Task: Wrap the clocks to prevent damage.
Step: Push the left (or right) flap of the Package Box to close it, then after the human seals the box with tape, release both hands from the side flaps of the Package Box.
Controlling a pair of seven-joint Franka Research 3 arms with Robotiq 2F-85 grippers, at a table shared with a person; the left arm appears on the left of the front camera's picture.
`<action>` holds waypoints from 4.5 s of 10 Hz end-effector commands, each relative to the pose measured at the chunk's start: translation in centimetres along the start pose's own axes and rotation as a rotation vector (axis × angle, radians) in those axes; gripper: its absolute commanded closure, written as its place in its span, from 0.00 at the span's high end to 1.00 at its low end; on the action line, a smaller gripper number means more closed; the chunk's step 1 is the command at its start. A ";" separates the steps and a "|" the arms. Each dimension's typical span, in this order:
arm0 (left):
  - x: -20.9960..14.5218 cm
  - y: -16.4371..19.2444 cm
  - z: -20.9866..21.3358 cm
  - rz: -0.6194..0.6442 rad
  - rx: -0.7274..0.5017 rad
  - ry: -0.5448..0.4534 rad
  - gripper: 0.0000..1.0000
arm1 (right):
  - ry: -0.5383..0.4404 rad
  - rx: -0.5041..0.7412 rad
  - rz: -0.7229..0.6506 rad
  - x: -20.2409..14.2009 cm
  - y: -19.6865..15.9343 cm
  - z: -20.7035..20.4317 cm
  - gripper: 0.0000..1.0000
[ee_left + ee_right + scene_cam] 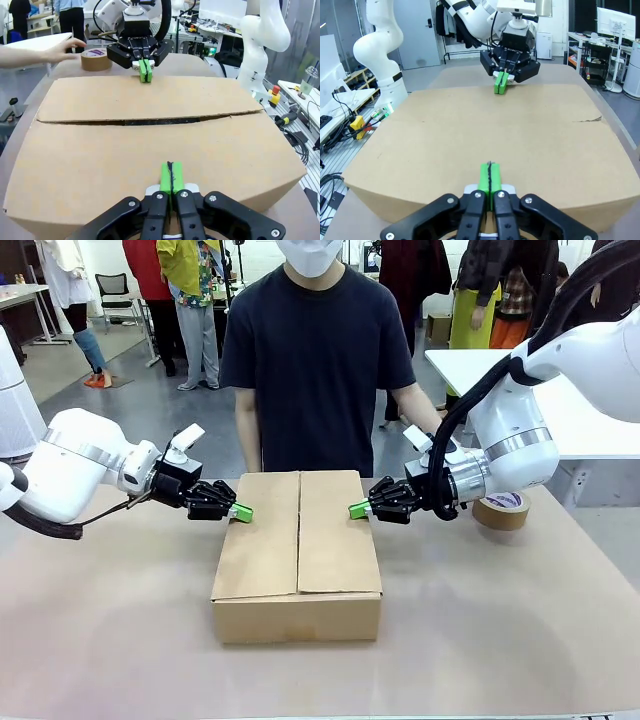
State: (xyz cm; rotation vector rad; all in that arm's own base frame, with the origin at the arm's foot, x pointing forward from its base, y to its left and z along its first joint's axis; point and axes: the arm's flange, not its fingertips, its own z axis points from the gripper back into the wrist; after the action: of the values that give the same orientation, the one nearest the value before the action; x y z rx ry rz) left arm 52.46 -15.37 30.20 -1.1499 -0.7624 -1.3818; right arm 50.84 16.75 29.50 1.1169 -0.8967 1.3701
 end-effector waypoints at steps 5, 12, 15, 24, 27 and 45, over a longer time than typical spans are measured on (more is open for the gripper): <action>0.0 0.0 0.0 0.000 0.000 0.000 0.00 | 0.003 -0.004 -0.005 -0.3 0.0 -0.1 0.01; 0.0 0.0 0.0 0.000 0.000 0.000 0.00 | 0.003 -0.004 -0.005 -0.3 0.0 -0.1 0.01; 0.0 0.0 0.0 0.000 0.000 0.000 0.00 | 0.003 -0.004 -0.005 -0.3 0.0 -0.1 0.01; 0.0 0.0 0.0 0.000 0.000 0.000 0.00 | 0.003 -0.004 -0.005 -0.3 0.0 -0.1 0.01; 0.0 0.0 0.0 0.000 0.000 0.000 0.00 | 0.003 -0.004 -0.005 -0.3 0.0 -0.1 0.01; 0.0 0.0 0.0 0.000 0.000 0.000 0.00 | 0.003 -0.004 -0.005 -0.3 0.0 -0.1 0.01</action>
State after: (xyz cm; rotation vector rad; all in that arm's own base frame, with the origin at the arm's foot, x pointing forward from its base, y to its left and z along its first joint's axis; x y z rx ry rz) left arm 52.52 -15.24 30.44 -1.1583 -0.7664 -1.3817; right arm 50.84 16.73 29.44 1.1173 -0.8958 1.3693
